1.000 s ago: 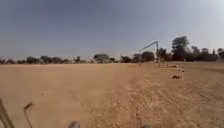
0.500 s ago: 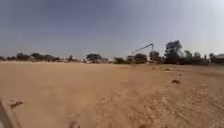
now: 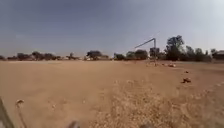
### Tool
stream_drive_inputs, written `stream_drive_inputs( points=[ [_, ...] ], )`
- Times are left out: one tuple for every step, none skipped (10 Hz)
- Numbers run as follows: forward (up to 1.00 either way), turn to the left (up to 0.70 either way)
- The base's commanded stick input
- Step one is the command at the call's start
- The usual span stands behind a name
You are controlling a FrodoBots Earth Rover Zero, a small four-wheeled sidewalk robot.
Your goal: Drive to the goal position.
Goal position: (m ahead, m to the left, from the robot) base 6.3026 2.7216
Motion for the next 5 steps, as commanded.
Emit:
stream_drive_inputs(
  points=[
    [1.00,0.00],
    [1.00,0.00],
    [1.00,0.00],
    [1.00,0.00],
    [1.00,0.00]
  ],
)
